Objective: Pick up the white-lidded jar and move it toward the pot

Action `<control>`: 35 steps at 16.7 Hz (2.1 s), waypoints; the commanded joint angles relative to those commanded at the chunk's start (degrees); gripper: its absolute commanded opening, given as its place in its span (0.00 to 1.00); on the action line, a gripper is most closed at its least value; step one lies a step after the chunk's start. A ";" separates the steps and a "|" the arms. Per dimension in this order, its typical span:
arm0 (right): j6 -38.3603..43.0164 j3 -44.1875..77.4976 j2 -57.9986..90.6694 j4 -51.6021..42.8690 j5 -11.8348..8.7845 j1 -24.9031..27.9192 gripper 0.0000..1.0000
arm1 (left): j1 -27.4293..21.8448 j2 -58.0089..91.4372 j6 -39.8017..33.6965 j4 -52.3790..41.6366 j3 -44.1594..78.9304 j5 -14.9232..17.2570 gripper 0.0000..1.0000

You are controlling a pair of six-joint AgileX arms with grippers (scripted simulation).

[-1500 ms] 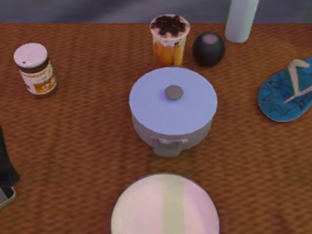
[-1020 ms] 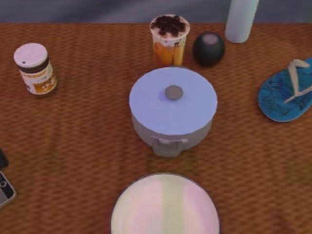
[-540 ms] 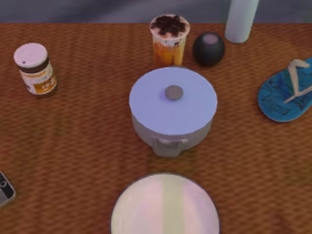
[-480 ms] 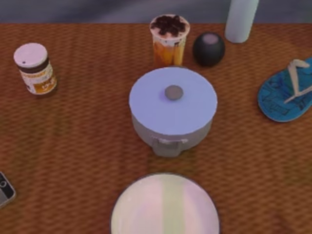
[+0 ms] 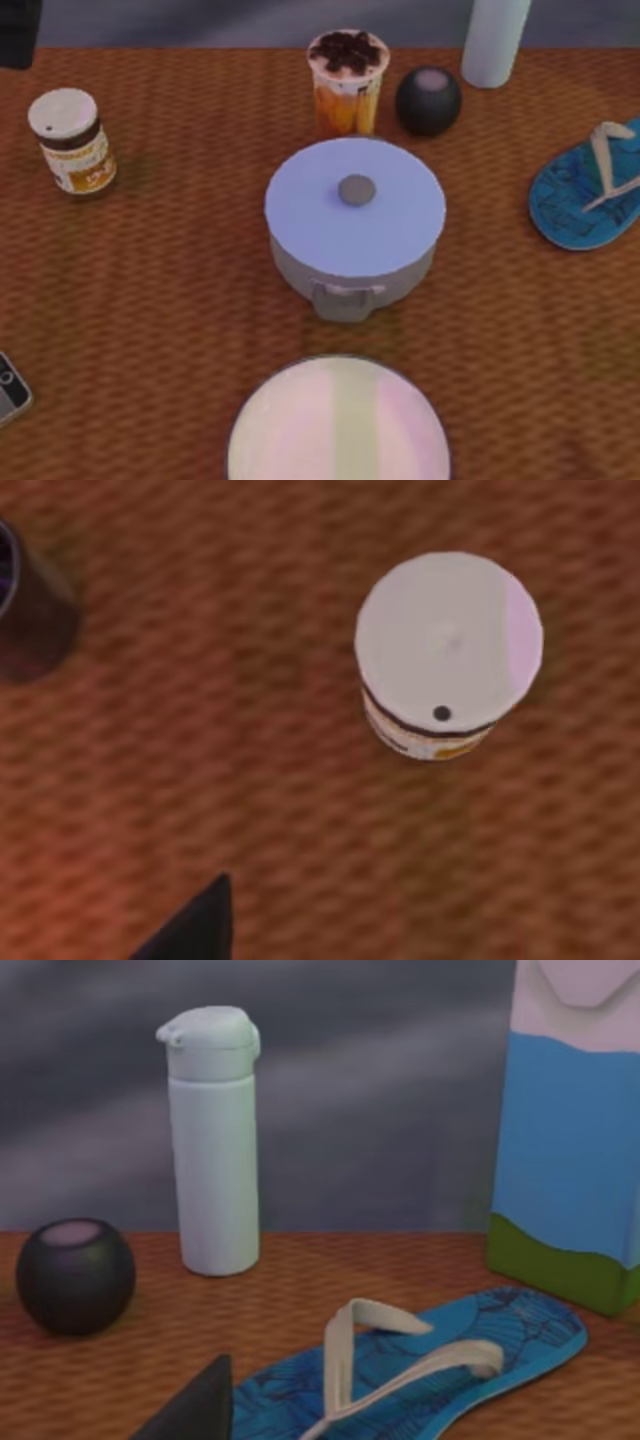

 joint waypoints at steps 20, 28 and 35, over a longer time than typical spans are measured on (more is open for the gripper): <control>0.00 0.00 0.00 0.00 0.00 0.00 1.00 | -0.04 53.09 5.44 -30.03 55.02 1.29 1.00; 0.00 0.00 0.00 0.00 0.00 0.00 1.00 | -0.37 52.24 5.38 -18.64 42.81 1.30 1.00; 0.00 0.00 0.00 0.00 0.00 0.00 1.00 | -0.39 52.22 5.37 -17.97 42.13 1.30 0.77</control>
